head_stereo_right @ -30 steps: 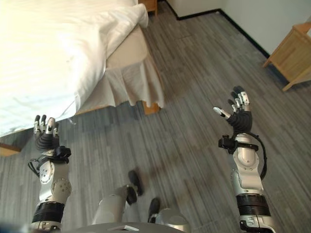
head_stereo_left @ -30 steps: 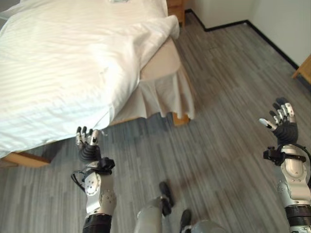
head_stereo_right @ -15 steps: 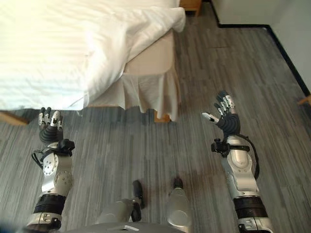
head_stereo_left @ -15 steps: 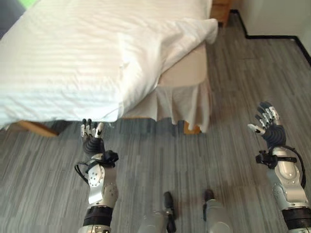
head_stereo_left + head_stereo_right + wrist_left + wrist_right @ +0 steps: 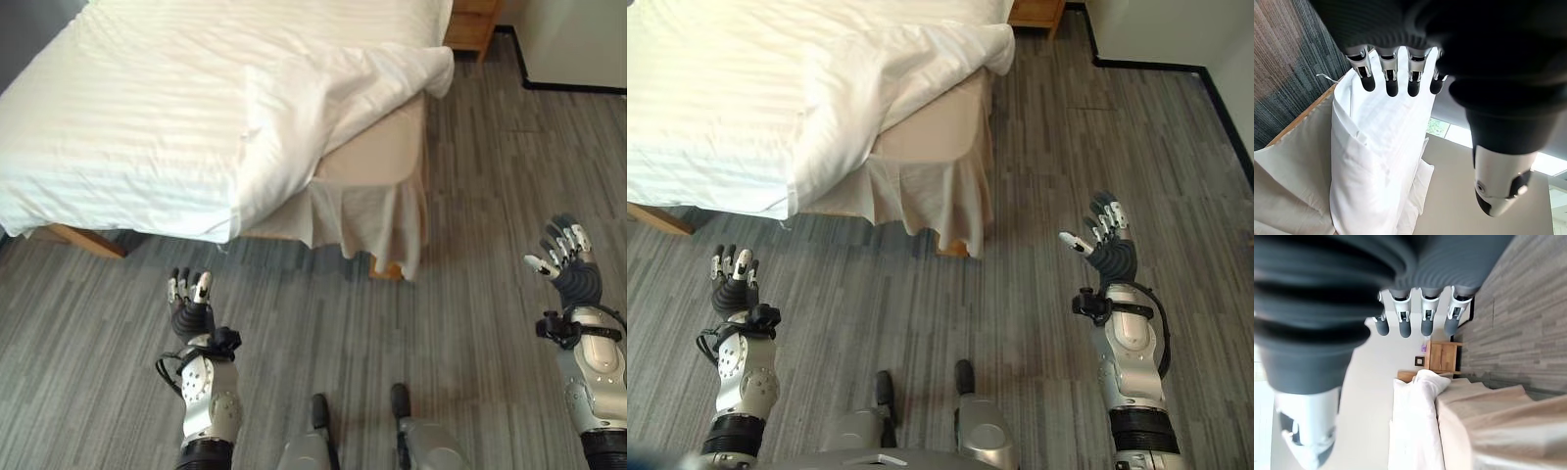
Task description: Making the bed.
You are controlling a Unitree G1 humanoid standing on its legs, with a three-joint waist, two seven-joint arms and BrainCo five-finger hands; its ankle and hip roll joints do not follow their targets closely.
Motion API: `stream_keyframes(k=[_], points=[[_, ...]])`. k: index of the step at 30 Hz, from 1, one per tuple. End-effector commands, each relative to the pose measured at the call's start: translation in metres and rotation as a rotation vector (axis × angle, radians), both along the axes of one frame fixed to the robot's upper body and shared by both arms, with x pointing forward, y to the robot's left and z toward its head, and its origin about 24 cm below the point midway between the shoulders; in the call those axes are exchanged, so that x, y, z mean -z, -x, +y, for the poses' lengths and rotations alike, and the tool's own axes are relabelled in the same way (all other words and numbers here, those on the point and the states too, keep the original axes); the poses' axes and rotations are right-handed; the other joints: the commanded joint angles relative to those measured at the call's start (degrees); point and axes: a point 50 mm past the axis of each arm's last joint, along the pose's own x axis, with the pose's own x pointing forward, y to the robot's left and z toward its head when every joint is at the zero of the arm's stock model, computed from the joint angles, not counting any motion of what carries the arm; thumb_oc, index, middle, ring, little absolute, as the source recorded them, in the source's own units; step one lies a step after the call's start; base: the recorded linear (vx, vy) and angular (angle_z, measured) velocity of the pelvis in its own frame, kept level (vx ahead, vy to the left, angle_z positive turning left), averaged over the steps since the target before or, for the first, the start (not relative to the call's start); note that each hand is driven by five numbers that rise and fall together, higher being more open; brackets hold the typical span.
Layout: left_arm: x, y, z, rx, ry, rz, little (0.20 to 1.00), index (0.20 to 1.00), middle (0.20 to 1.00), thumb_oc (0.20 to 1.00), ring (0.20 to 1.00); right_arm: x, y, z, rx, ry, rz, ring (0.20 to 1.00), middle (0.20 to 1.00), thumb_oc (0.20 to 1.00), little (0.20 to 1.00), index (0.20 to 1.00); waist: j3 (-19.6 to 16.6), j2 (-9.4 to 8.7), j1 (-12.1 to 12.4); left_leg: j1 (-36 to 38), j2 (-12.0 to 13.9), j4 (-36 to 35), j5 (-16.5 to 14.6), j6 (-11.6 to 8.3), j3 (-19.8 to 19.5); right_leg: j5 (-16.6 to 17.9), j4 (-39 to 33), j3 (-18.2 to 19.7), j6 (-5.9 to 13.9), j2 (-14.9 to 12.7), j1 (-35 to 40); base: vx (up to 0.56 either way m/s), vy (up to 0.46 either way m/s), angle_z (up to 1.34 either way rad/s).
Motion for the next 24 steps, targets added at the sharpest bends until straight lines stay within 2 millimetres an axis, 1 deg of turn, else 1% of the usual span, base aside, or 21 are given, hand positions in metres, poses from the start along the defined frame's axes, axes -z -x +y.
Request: stream_keyframes(k=[1, 3, 7, 8, 9, 10, 11, 12, 13, 14, 15, 16, 17, 18, 19, 21, 22, 23, 24], points=[[-0.025, -0.007, 0.014, 0.013, -0.113, -0.082, 1.000, 1.000, 1.000, 1.000, 1.000, -0.015, 0.000, 0.007, -0.024, -0.045, -0.116, 1.000, 1.000, 1.000, 1.000, 1.000, -2.7, -3.89, -0.4, 0.8, -4.9, 2.8, -1.6, 0.75, 1.2, 1.6, -1.1, -1.2, 0.81, -2.2, 2.5, 0.04, -0.019, -0.01], [-0.026, -0.007, 0.012, 0.027, -0.123, -0.084, 1.000, 1.000, 1.000, 1.000, 1.000, -0.011, 0.001, 0.008, -0.034, -0.051, -0.095, 1.000, 1.000, 1.000, 1.000, 1.000, -3.2, -3.90, -0.5, 1.3, -4.9, 2.5, -1.6, 0.62, 1.4, 1.7, -1.8, -1.1, 0.79, -2.0, 3.0, 0.03, -0.011, -0.03], [-0.026, -0.007, 0.012, 0.034, -0.151, -0.070, 1.000, 1.000, 1.000, 1.000, 1.000, -0.009, 0.004, 0.006, -0.015, -0.047, -0.091, 1.000, 1.000, 1.000, 1.000, 1.000, -4.0, -3.68, -0.9, 2.4, -4.9, 1.5, -1.7, 0.46, 2.4, 2.6, -3.3, -0.8, 1.45, -2.1, 3.9, 0.02, 0.022, -0.10], [-0.020, 0.025, 0.032, -0.023, -0.182, -0.002, 1.000, 1.000, 1.000, 1.000, 1.000, 0.006, 0.046, -0.034, 0.304, -0.144, -0.082, 1.000, 1.000, 1.000, 1.000, 1.000, -1.3, -5.18, -0.4, -7.2, 5.6, 17.9, 5.1, -5.43, 6.3, -1.8, -3.0, -10.6, 0.20, -5.7, 9.2, 0.03, 0.013, -0.10], [-0.020, 0.023, 0.029, -0.001, -0.179, -0.002, 1.000, 1.000, 1.000, 1.000, 1.000, 0.008, 0.048, -0.035, 0.317, -0.137, -0.070, 1.000, 1.000, 1.000, 1.000, 1.000, -1.6, -4.95, -0.8, -7.7, 5.9, 15.9, 5.0, -5.40, 8.0, -1.7, -3.4, -11.2, 0.34, -5.7, 9.7, 0.06, 0.011, -0.02], [-0.019, 0.022, 0.028, 0.010, -0.179, -0.001, 1.000, 1.000, 1.000, 1.000, 1.000, 0.009, 0.050, -0.035, 0.320, -0.131, -0.069, 1.000, 1.000, 1.000, 1.000, 1.000, -2.0, -4.73, -1.1, -7.5, 5.8, 14.0, 5.0, -5.37, 9.5, -1.7, -3.8, -11.3, 0.51, -5.7, 10.0, 0.13, 0.046, 0.08], [-0.018, 0.022, 0.028, 0.021, -0.201, 0.009, 1.000, 1.000, 1.000, 1.000, 1.000, 0.009, 0.053, -0.034, 0.317, -0.111, -0.064, 1.000, 1.000, 1.000, 1.000, 1.000, -2.4, -4.04, -1.2, -7.0, 4.8, 10.6, 5.0, -5.08, 11.8, -1.7, -4.0, -11.5, 0.70, -5.4, 10.2, 0.10, 0.056, 0.09], [-0.018, 0.022, 0.028, 0.021, -0.202, 0.010, 1.000, 1.000, 1.000, 1.000, 1.000, 0.009, 0.053, -0.034, 0.318, -0.110, -0.064, 1.000, 1.000, 1.000, 1.000, 1.000, -2.5, -4.14, -1.1, -6.7, 4.6, 10.1, 5.2, -5.03, 11.9, -1.7, -4.0, -11.4, 0.75, -5.5, 10.2, 0.11, 0.093, 0.04], [-0.020, 0.023, 0.033, 0.003, -0.220, 0.014, 1.000, 1.000, 1.000, 1.000, 1.000, 0.011, 0.052, -0.032, 0.303, -0.109, -0.057, 1.000, 1.000, 1.000, 1.000, 1.000, -2.6, -3.64, -0.8, -5.7, 3.5, 8.9, 3.9, -4.89, 10.3, -2.2, -3.8, -10.9, 1.10, -5.5, 10.5, 0.09, 0.130, -0.01], [-0.023, 0.022, 0.036, -0.012, -0.241, 0.011, 1.000, 1.000, 1.000, 1.000, 1.000, 0.012, 0.050, -0.031, 0.290, -0.132, -0.057, 1.000, 1.000, 1.000, 1.000, 1.000, -2.6, -3.14, -0.8, -5.5, 2.8, 8.8, 4.1, -5.01, 9.4, -2.1, -4.1, -11.3, 1.33, -6.0, 11.0, 0.09, 0.127, -0.10], [-0.023, 0.022, 0.036, -0.012, -0.241, 0.011, 1.000, 1.000, 1.000, 1.000, 1.000, 0.012, 0.050, -0.031, 0.290, -0.132, -0.058, 1.000, 1.000, 1.000, 1.000, 1.000, -2.6, -3.15, -0.9, -5.5, 2.8, 8.8, 4.1, -5.01, 9.4, -2.1, -4.2, -11.3, 1.34, -6.0, 11.0, 0.09, 0.144, -0.14], [-0.028, 0.022, 0.038, -0.022, -0.255, -0.005, 1.000, 1.000, 1.000, 1.000, 1.000, 0.011, 0.048, -0.030, 0.280, -0.152, -0.070, 1.000, 1.000, 1.000, 1.000, 1.000, -2.9, -3.02, -0.9, -5.1, 2.5, 8.6, 3.5, -4.93, 9.1, -2.1, -4.2, -11.4, 1.51, -6.4, 11.3, 0.14, 0.182, -0.13], [-0.037, 0.022, 0.043, -0.038, -0.280, -0.034, 1.000, 1.000, 1.000, 1.000, 1.000, 0.007, 0.044, -0.029, 0.258, -0.177, -0.092, 1.000, 1.000, 1.000, 1.000, 1.000, -3.6, -2.58, -0.9, -3.6, 2.2, 7.7, 2.4, -4.30, 9.5, -2.0, -4.0, -11.5, 2.10, -6.9, 11.4, 0.19, 0.263, -0.06], [-0.040, 0.023, 0.044, -0.049, -0.284, -0.048, 1.000, 1.000, 1.000, 1.000, 1.000, 0.005, 0.041, -0.028, 0.248, -0.171, -0.096, 1.000, 1.000, 1.000, 1.000, 1.000, -3.8, -2.46, -0.6, -3.0, 1.8, 7.4, 1.6, -3.71, 9.4, -2.4, -3.3, -11.3, 2.55, -7.5, 11.4, 0.14, 0.203, -0.02], [-0.040, 0.023, 0.044, -0.050, -0.284, -0.048, 1.000, 1.000, 1.000, 1.000, 1.000, 0.005, 0.041, -0.028, 0.247, -0.170, -0.096, 1.000, 1.000, 1.000, 1.000, 1.000, -3.7, -2.49, -0.6, -3.0, 1.7, 7.4, 1.5, -3.63, 9.5, -2.5, -3.1, -11.3, 2.63, -7.6, 11.4, 0.09, 0.154, 0.00], [-0.043, 0.021, 0.043, -0.057, -0.269, -0.069, 1.000, 1.000, 1.000, 1.000, 1.000, -0.001, 0.035, -0.025, 0.225, -0.150, -0.109, 1.000, 1.000, 1.000, 1.000, 1.000, -3.6, -2.57, -0.2, -1.9, 1.0, 7.3, 0.1, -2.51, 9.6, -3.7, 0.8, -11.2, 3.13, -8.7, 11.3, 0.09, 0.184, 0.04], [-0.043, 0.020, 0.043, -0.061, -0.262, -0.072, 1.000, 1.000, 1.000, 1.000, 1.000, -0.003, 0.031, -0.022, 0.208, -0.148, -0.119, 1.000, 1.000, 1.000, 1.000, 1.000, -3.5, -2.63, 0.1, -1.5, 0.7, 6.9, -0.2, -1.72, 9.7, -3.9, 3.8, -10.8, 3.33, -9.2, 10.1, 0.08, 0.204, 0.03], [-0.043, 0.018, 0.043, -0.065, -0.255, -0.071, 1.000, 1.000, 1.000, 1.000, 1.000, -0.006, 0.029, -0.018, 0.192, -0.143, -0.127, 1.000, 1.000, 1.000, 1.000, 1.000, -3.1, -2.76, 0.3, -1.1, 0.3, 6.7, -0.8, -0.86, 9.7, -4.0, 7.8, -10.6, 3.75, -9.4, 8.4, 0.07, 0.182, 0.01], [-0.040, 0.017, 0.042, -0.063, -0.247, -0.056, 1.000, 1.000, 1.000, 1.000, 1.000, -0.009, 0.026, -0.015, 0.179, -0.139, -0.139, 1.000, 1.000, 1.000, 1.000, 1.000, -2.5, -3.02, 0.3, -0.5, -0.2, 6.7, -1.7, -0.10, 9.4, -3.3, 12.2, -10.3, 4.27, -9.8, 6.8, 0.07, 0.156, -0.01]])
